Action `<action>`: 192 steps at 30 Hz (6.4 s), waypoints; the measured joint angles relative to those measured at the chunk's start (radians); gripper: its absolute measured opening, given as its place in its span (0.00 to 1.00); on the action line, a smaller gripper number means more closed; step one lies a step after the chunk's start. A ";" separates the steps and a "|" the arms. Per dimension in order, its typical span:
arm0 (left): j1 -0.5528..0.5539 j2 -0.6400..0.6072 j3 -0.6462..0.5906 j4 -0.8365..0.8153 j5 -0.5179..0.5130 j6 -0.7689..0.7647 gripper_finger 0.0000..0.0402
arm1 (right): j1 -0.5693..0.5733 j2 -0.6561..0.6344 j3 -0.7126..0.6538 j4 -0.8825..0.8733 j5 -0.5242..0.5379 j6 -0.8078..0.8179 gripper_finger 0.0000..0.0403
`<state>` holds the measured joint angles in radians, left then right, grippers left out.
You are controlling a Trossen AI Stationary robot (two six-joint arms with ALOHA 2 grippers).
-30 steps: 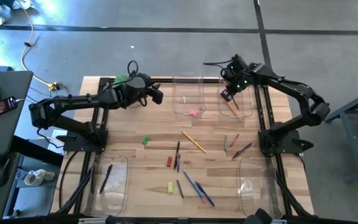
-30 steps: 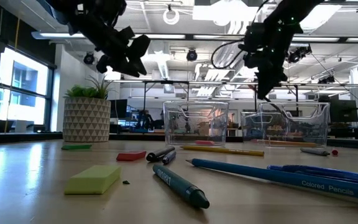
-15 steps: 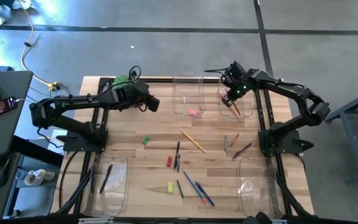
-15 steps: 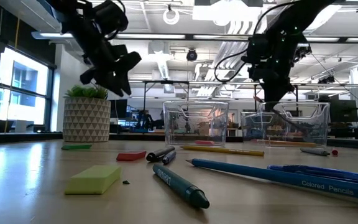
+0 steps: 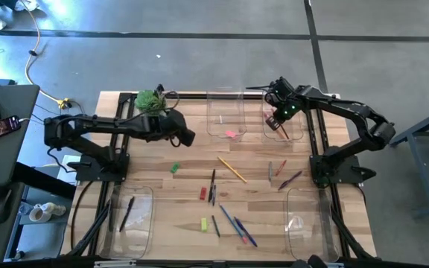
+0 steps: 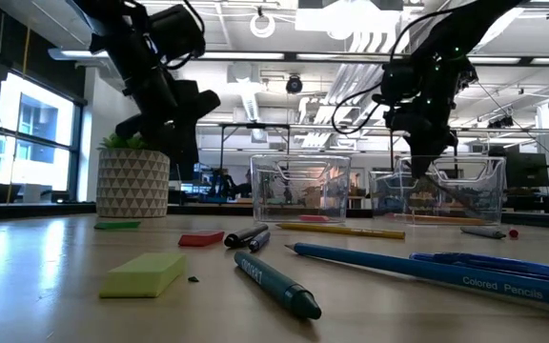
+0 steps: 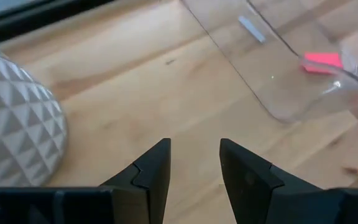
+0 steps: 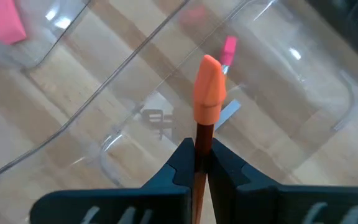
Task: Sort crayons/erasers/pens/pencils in bins
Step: Put the brown pencil into the top right transparent bin, then put the gray crayon into the bottom right transparent bin
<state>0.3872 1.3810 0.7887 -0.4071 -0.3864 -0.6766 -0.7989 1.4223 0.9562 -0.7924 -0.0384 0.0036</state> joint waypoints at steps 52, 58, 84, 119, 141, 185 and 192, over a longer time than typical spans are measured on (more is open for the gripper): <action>0.068 -0.006 0.232 -0.454 0.119 0.536 0.31 | 0.564 -0.055 0.247 -0.176 0.034 0.835 0.24; 0.039 -0.037 0.232 -0.458 0.190 0.585 0.31 | 0.706 -0.043 0.245 -0.172 0.096 1.029 0.24; -0.181 -0.061 0.231 -0.387 0.195 0.602 0.31 | 0.920 -0.008 -0.069 -0.084 0.115 1.544 0.30; -0.177 -0.060 0.231 -0.347 0.171 0.628 0.31 | 0.870 0.187 -0.109 -0.017 0.061 1.515 0.32; -0.152 -0.060 0.231 -0.351 0.113 0.643 0.31 | 0.804 0.181 -0.202 0.111 -0.047 1.534 0.07; -0.054 -0.060 0.185 -0.371 0.273 0.472 0.31 | 1.150 0.061 0.413 -0.447 0.506 1.482 0.00; -0.063 -0.060 0.117 -0.378 0.299 0.360 0.31 | 1.199 0.061 0.425 -0.616 0.491 1.548 0.00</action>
<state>0.3241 1.3212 0.9059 -0.7850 -0.0875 -0.3165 0.3997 1.4834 1.3811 -1.4084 0.4524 1.5514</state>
